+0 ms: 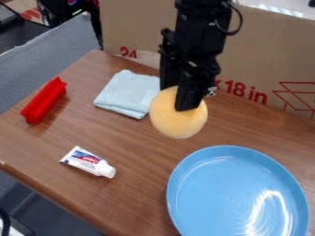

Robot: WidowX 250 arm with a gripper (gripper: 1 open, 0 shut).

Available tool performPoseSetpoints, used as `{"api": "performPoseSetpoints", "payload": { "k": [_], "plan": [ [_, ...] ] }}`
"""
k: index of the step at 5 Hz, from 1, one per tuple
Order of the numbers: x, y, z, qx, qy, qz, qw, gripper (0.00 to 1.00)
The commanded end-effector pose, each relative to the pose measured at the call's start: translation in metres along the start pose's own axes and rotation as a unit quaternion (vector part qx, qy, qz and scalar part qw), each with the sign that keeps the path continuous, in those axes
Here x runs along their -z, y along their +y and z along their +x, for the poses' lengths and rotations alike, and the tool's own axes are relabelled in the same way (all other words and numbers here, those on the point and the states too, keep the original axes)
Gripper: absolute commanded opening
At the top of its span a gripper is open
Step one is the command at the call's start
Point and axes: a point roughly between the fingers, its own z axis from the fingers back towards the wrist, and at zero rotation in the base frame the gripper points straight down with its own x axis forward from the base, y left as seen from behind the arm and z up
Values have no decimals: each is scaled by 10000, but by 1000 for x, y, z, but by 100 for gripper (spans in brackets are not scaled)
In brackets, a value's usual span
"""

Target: Move the yellow ball from the blue plate to the table

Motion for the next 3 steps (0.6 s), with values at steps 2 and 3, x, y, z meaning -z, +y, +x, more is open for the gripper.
{"api": "performPoseSetpoints", "payload": {
  "k": [2, 3],
  "plan": [
    [6, 49, -16, -1577, -21, 68, 9875, 0],
    [17, 69, -21, -2016, 51, -11, 9795, 0]
  ]
}}
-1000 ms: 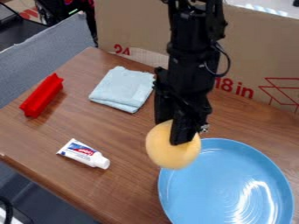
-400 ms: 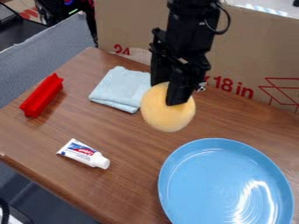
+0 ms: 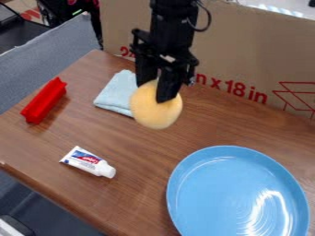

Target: Move the yellow ball from the blue plate to the table

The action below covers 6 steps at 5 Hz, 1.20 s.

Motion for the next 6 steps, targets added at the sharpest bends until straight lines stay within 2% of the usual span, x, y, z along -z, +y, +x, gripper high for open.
{"api": "performPoseSetpoints", "payload": {
  "k": [1, 2, 3, 5, 6],
  "plan": [
    [3, 38, 1, -449, -141, -19, 9989, 0],
    [8, 65, 20, -766, -146, -7, 9970, 0],
    [26, 64, 28, -626, -79, -29, 9980, 0],
    [68, 61, 23, -516, -20, -90, 9986, 0],
    [68, 68, 21, -543, 9, 29, 9985, 0]
  ]
}}
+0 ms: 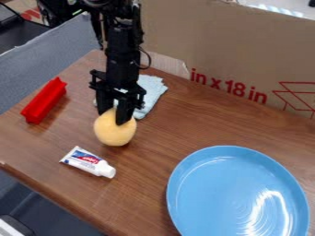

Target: Move the yellow ball from the blue plate to the table

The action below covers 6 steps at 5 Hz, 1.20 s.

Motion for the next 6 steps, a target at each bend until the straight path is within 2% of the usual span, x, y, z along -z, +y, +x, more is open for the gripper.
{"api": "performPoseSetpoints", "payload": {
  "k": [1, 2, 3, 4, 5, 6],
  "plan": [
    [-12, 6, 2, -108, -206, 101, 9997, 0],
    [-19, 11, -1, -172, -221, 46, 9996, 0],
    [-18, 6, -2, -219, -205, -1, 9996, 0],
    [-21, 7, -7, -284, -197, 16, 9994, 0],
    [-20, 2, 3, -307, -183, 7, 9994, 0],
    [-32, -5, 9, -376, -211, 21, 9991, 0]
  ]
}}
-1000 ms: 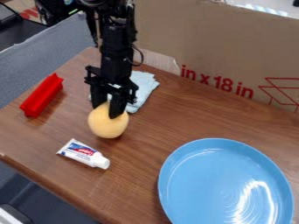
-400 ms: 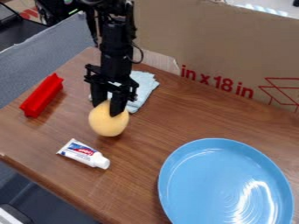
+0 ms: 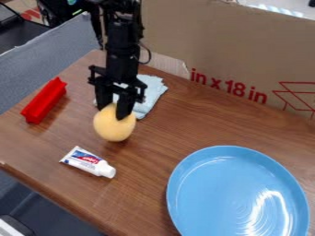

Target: Move the yellow ball from the blue plate to the table

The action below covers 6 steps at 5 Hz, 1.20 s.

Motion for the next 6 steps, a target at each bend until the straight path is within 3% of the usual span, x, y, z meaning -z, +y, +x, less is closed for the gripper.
{"api": "performPoseSetpoints", "payload": {
  "k": [1, 2, 3, 5, 6],
  "plan": [
    [-20, 4, 9, -54, -233, 142, 9996, 0],
    [-20, 10, 5, -71, -204, 140, 9997, 0],
    [-8, 11, 3, -127, -123, 112, 9998, 0],
    [2, 15, 13, -153, -45, 68, 9998, 0],
    [7, 18, 18, -194, -18, 86, 9998, 100]
  ]
}}
